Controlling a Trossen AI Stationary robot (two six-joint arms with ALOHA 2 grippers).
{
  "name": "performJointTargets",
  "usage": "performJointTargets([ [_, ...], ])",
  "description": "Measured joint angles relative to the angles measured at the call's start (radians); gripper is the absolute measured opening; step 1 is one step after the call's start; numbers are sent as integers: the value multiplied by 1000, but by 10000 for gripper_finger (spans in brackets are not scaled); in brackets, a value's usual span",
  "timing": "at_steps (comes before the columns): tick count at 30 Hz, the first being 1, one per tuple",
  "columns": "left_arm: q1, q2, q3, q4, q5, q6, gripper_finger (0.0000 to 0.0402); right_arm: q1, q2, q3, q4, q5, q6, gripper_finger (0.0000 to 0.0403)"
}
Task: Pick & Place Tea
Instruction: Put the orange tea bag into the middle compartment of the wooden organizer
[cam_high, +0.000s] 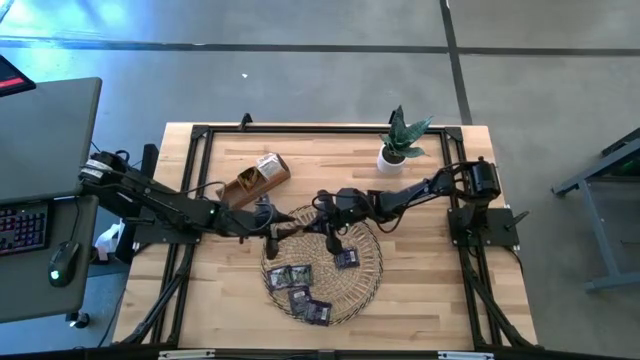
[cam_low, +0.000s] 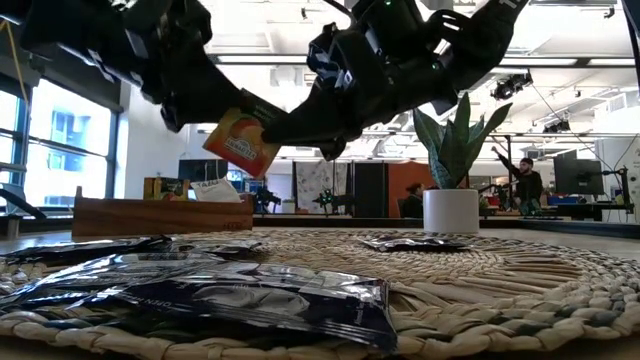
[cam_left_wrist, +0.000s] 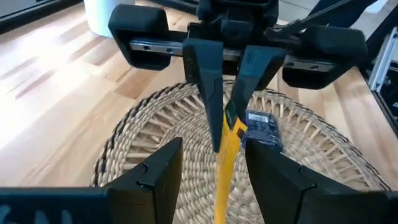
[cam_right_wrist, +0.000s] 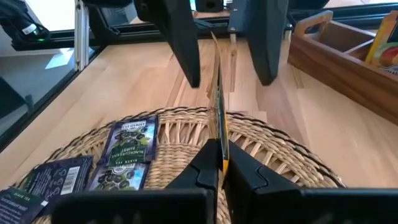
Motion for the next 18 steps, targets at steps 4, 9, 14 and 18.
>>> performJointTargets([
  [4,0,1,0,40,-2,44,171,0,0,0,0,0,0,4],
  [9,0,1,0,78,50,75,131,0,0,0,0,0,0,13],
  [14,1,1,0,72,44,74,65,0,0,0,5,0,-17,9],
  [18,1,1,0,74,53,74,22,1,0,0,29,10,-11,9],
])
